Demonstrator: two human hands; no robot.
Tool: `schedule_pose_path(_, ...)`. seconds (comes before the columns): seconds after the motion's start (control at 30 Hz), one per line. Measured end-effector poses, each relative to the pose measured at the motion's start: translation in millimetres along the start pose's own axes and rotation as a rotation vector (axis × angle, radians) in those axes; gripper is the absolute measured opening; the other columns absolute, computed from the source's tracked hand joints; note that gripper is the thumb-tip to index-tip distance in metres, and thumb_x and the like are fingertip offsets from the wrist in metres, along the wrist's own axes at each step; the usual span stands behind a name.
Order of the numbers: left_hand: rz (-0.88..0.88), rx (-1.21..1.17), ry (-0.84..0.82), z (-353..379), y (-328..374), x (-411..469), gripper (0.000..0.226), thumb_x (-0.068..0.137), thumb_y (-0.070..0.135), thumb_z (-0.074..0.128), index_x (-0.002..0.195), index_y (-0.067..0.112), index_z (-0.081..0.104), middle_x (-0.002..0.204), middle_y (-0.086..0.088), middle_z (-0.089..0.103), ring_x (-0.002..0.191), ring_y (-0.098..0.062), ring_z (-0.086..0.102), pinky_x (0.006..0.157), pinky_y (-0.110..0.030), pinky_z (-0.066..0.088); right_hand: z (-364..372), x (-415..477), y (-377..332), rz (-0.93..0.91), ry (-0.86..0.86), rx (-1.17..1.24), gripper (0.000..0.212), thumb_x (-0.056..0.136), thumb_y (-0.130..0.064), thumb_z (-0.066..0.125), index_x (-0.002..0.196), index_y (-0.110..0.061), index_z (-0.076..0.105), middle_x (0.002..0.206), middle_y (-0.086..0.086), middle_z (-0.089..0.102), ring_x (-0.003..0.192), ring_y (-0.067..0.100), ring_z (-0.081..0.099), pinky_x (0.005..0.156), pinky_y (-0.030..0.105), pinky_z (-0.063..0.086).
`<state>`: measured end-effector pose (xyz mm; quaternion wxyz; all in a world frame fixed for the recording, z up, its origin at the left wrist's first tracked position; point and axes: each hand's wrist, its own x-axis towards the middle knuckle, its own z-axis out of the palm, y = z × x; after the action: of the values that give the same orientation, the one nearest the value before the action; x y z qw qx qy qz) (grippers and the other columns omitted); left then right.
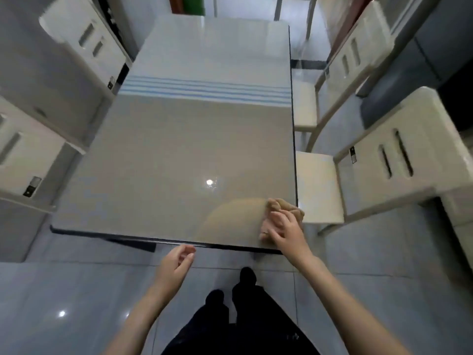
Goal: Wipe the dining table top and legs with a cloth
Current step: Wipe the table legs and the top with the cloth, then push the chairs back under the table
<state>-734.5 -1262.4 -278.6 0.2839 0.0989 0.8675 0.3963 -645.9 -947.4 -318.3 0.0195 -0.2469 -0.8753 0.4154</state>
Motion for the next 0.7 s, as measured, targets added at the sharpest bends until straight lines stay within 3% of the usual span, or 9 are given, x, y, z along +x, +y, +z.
schedule_pose_path(0.07,0.082,0.039,-0.046,-10,10,7,0.013,0.086,0.032,0.052,0.091,0.029,0.063,0.091,0.004,0.069,0.082,-0.008,0.063,0.074,-0.016,0.048,-10,-24,-15,0.014,0.157,0.139,0.030,0.087,-0.017,0.066,0.117,-0.012,0.063,0.117,0.001,0.059,0.107,0.019,0.061,0.096,0.041,0.051)
schedule_pose_path(0.13,0.152,0.072,-0.108,-17,19,14,0.011,0.092,0.024,0.055,0.094,0.021,0.065,0.093,0.003,0.068,0.085,-0.010,0.064,0.070,-0.010,0.044,-19,-56,-26,0.079,0.287,0.231,0.019,0.091,-0.015,0.064,0.108,-0.022,0.065,0.105,-0.002,0.065,0.095,0.013,0.065,0.087,0.031,0.054)
schedule_pose_path(0.3,0.221,0.103,-0.248,-12,32,27,0.013,0.096,0.014,0.055,0.096,0.018,0.067,0.092,0.003,0.070,0.089,-0.011,0.065,0.073,-0.020,0.047,-24,-155,-20,0.352,0.521,0.355,0.014,0.097,-0.012,0.057,0.098,-0.022,0.066,0.094,-0.001,0.070,0.085,0.001,0.065,0.073,0.009,0.047)
schedule_pose_path(0.37,0.263,0.137,-0.311,1,41,26,0.018,0.095,0.012,0.055,0.089,0.024,0.065,0.087,0.005,0.070,0.084,-0.011,0.065,0.071,-0.018,0.046,-17,-202,-3,0.488,0.623,0.411,0.021,0.097,-0.011,0.055,0.089,-0.025,0.067,0.088,-0.004,0.070,0.082,0.000,0.065,0.077,0.017,0.050)
schedule_pose_path(0.43,0.299,0.166,-0.367,21,50,26,0.018,0.095,0.012,0.056,0.086,0.025,0.065,0.083,0.003,0.069,0.080,-0.015,0.064,0.069,-0.023,0.045,-6,-250,23,0.662,0.718,0.477,0.021,0.098,-0.013,0.054,0.087,-0.023,0.069,0.085,-0.002,0.071,0.084,0.013,0.067,0.083,0.038,0.053)
schedule_pose_path(0.5,0.336,0.200,-0.423,48,60,25,0.013,0.093,0.016,0.056,0.087,0.022,0.066,0.082,0.000,0.069,0.079,-0.018,0.063,0.069,-0.026,0.045,1,-293,47,0.807,0.797,0.542,0.021,0.098,-0.015,0.055,0.086,-0.022,0.070,0.084,0.000,0.072,0.086,0.022,0.068,0.085,0.047,0.053)
schedule_pose_path(0.6,0.371,0.245,-0.494,97,74,18,0.020,0.094,0.009,0.055,0.087,0.025,0.065,0.083,0.000,0.068,0.080,-0.018,0.064,0.070,-0.028,0.045,7,-352,83,0.949,0.876,0.596,0.018,0.097,-0.015,0.056,0.087,-0.012,0.072,0.077,0.002,0.071,0.079,0.023,0.067,0.080,0.042,0.053)
schedule_pose_path(0.7,0.340,0.261,-0.570,154,84,7,0.019,0.095,0.009,0.053,0.092,0.024,0.065,0.086,-0.002,0.069,0.081,-0.018,0.065,0.076,-0.034,0.048,6,-402,120,1.072,0.949,0.662,0.016,0.096,-0.007,0.055,0.095,-0.001,0.070,0.076,0.005,0.069,0.069,0.021,0.063,0.064,0.021,0.051)
